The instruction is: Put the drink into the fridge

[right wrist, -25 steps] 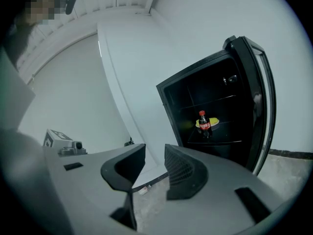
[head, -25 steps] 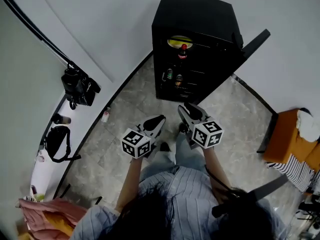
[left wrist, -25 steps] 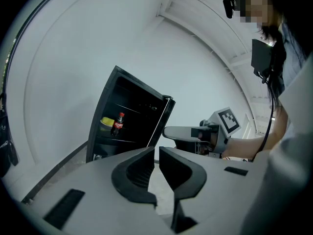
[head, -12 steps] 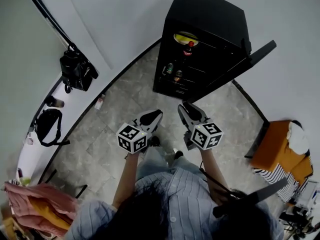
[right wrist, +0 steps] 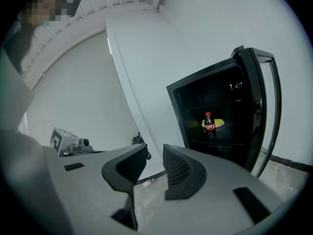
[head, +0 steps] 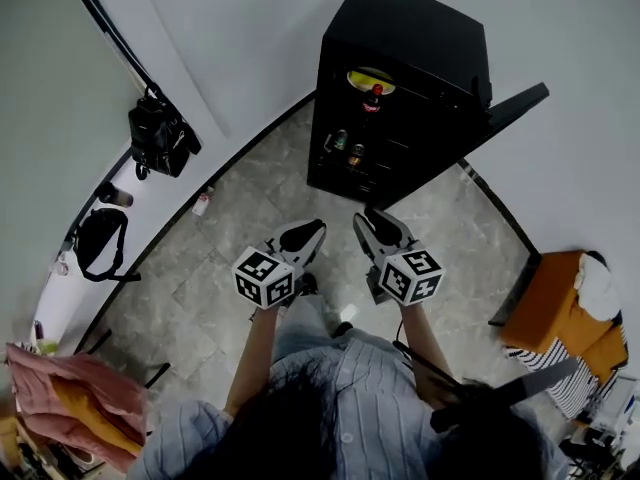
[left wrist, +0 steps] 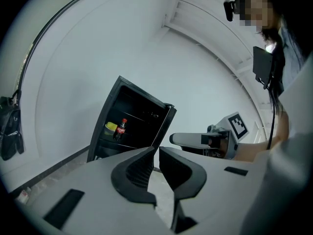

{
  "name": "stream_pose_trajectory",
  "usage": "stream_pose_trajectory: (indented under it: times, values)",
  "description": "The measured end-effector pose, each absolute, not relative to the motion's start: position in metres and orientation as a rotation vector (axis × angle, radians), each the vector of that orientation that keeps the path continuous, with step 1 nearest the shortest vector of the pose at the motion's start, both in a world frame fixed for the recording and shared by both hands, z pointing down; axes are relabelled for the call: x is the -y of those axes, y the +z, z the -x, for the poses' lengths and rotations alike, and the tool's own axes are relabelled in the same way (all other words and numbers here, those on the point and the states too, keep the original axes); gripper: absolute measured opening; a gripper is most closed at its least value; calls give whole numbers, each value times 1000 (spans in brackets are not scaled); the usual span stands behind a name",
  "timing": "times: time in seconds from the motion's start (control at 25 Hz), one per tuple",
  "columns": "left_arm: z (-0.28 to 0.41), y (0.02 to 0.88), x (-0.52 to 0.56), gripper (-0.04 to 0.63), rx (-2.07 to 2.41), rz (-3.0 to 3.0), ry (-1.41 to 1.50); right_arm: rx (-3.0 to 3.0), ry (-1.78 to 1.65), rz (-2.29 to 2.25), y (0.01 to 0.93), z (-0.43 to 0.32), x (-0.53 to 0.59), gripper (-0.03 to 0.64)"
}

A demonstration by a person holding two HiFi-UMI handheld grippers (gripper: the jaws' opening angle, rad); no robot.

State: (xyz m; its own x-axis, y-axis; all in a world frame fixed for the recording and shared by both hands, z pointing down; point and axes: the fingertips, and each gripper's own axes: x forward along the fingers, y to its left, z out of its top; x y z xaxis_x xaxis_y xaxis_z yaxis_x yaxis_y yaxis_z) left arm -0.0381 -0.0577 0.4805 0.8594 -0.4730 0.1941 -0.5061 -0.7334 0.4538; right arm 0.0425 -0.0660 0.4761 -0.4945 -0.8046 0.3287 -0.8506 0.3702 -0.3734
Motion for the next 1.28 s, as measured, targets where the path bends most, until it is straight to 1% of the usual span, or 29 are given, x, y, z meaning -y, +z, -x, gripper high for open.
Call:
stream_pose_trajectory:
  times: [0.44,1.28]
  values:
    - [0,467,-5,29,740,-2558,113,2575,767,-1508,469,-77,8,95]
    - [-23,457,-160,29,755,-2611,151,2676,731,-1413,461,-76,-134,63]
